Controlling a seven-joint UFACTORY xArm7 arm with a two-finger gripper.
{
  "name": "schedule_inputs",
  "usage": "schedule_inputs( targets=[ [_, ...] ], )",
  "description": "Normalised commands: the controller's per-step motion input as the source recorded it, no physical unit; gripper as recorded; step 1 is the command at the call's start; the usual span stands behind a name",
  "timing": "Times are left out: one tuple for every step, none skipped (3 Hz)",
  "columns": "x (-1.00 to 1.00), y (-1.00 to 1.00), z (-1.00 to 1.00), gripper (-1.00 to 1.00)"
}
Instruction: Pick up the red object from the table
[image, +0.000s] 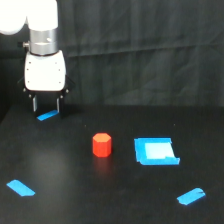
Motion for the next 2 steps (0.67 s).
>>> schedule_inputs(
  targets=[
    [0.64,-0.46,-0.15,1.0],
    [0.65,-0.48,-0.15,1.0]
  ],
)
